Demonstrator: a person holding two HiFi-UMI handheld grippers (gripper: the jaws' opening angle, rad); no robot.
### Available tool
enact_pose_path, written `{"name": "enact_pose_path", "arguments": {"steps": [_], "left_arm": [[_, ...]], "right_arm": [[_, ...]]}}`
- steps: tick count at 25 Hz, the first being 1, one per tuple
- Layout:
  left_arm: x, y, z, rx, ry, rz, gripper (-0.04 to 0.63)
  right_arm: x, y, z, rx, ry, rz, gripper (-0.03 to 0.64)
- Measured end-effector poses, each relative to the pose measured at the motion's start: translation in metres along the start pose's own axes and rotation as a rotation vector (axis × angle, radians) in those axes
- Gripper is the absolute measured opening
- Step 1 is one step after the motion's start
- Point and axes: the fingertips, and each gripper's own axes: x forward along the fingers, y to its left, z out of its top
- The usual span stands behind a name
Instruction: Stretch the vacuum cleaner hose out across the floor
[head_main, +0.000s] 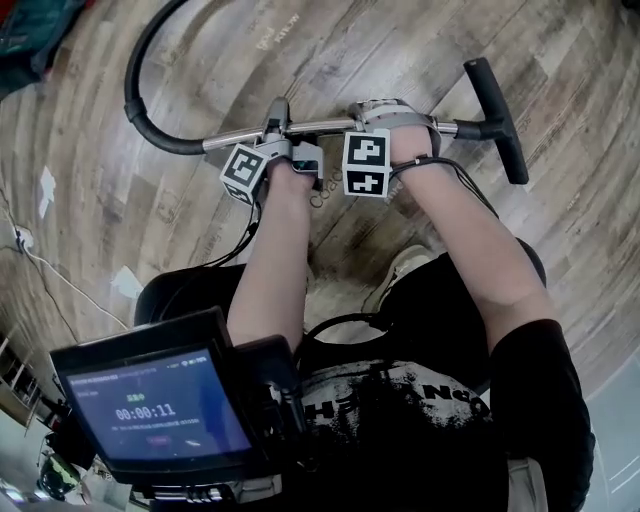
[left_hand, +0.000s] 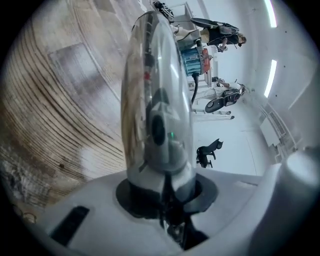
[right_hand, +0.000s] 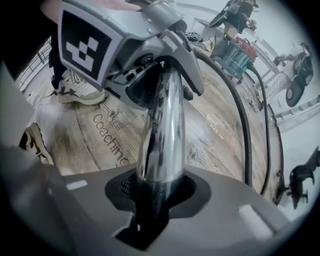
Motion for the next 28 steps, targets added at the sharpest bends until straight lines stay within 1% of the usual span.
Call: {"name": "enact_pose_path", "arguments": {"steps": [2,4,7,11,16,18,20,24,26,28], "left_arm": [[-0.006,-0.012,0.002,0.039,-0.004,0.026,0.074],[-0.009,-0.037,0.0,0.079,0.009,0.009,0.078],[-0.022,-0.085,-0.016,0.135,0.059,-0.01,0.083],[-0.049,-0.163,-0.039,0.168,0.1,-0.017,0.084],[-0.104,-0.275,-0.082,0.248,0.163,-0.036,0.084],[-0.124,-0.33,-0.096,0.293,0.192,-0.069,0.084],[-0.15,-0.388,-0.108,0.347,0.232,-0.114,0.078],[-0.203,-0.495,-0.135,0.465,0.343,-0.185,0.082],[-0.226,-0.539,-0.151,0.493,0.387,-0.222,0.086],[-0.24,-0.581,-0.17,0.501,0.428,-0.279,0.086]], "right_arm": [[-0.01,-0.004,0.002,0.035,-0.006,0.013,0.101],[-0.029,-0.013,0.005,0.066,-0.022,0.021,0.097],[-0.075,-0.014,0.005,0.122,-0.042,0.05,0.095],[-0.157,-0.021,0.004,0.183,-0.038,0.052,0.094],[-0.282,-0.007,0.008,0.296,-0.088,0.117,0.094],[-0.337,-0.006,0.015,0.357,-0.125,0.154,0.095],[-0.393,0.002,0.03,0.435,-0.172,0.212,0.097],[-0.506,0.019,0.067,0.615,-0.294,0.34,0.1],[-0.556,0.031,0.077,0.691,-0.335,0.399,0.103],[-0.598,0.031,0.075,0.737,-0.356,0.408,0.104]]}}
